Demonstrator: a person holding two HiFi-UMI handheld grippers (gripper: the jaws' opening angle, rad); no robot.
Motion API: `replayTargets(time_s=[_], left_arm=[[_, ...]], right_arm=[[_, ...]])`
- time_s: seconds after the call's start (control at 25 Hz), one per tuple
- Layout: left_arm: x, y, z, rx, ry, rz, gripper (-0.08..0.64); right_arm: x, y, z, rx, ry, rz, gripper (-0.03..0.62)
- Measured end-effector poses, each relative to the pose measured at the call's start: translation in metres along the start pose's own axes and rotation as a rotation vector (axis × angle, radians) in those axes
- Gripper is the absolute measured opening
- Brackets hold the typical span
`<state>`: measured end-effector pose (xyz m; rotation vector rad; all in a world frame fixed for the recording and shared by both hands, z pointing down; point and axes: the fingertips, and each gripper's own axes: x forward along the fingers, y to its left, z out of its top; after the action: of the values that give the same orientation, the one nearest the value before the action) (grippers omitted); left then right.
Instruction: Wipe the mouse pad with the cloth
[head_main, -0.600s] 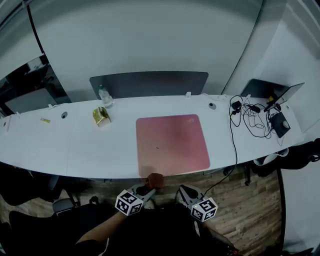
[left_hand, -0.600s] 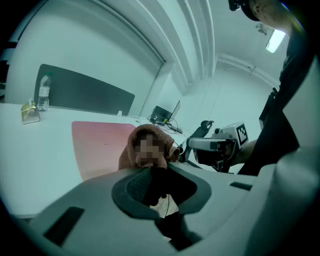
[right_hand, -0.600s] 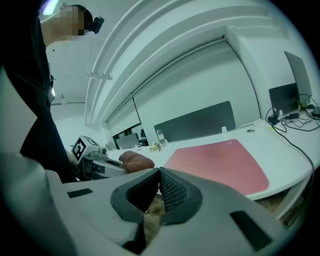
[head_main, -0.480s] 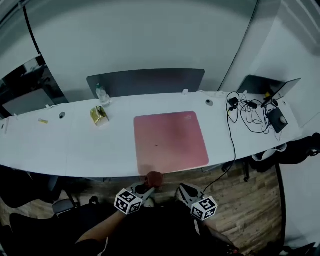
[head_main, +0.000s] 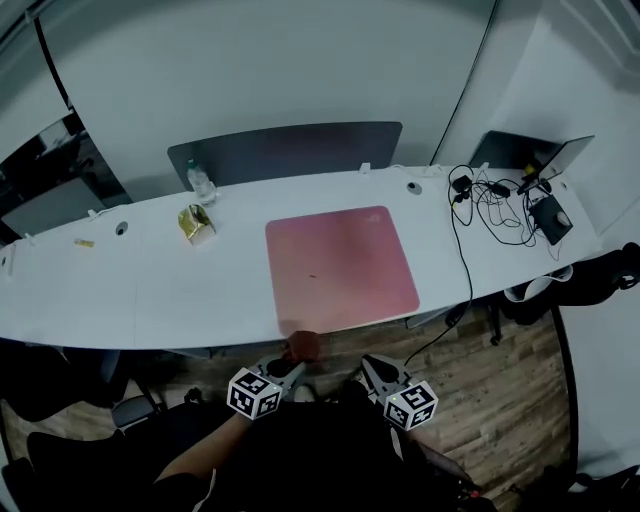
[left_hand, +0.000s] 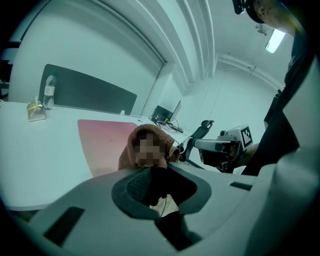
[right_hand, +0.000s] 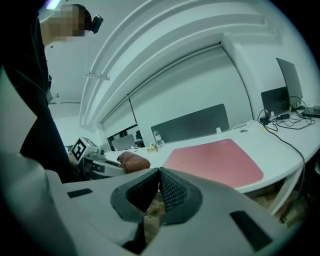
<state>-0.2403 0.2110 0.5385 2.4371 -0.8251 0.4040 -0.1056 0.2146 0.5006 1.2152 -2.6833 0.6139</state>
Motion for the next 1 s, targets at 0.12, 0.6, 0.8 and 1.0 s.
replayTargets(time_s=[0.12, 0.6, 0.8, 1.0], left_arm=[[-0.003, 0.011, -0.001, -0.026, -0.002, 0.033, 0.058], [-0.013, 0.076, -0.017, -0.108, 0.044, 0.153, 0.058], [-0.009, 0.096, -0.017, -0.13, 0.048, 0.19, 0.058], [-0.003, 0.113, -0.022, -0.155, 0.082, 0.247, 0.058]], right_arm=[[0.005, -0.002, 0.002, 0.005, -0.01, -0.001, 0.026], [0.027, -0.009, 0.009, 0.005, 0.002, -0.019, 0.026], [0.042, -0.013, 0.019, -0.01, 0.015, 0.007, 0.026], [0.046, -0.02, 0.025, -0.008, 0.02, 0.023, 0.026]])
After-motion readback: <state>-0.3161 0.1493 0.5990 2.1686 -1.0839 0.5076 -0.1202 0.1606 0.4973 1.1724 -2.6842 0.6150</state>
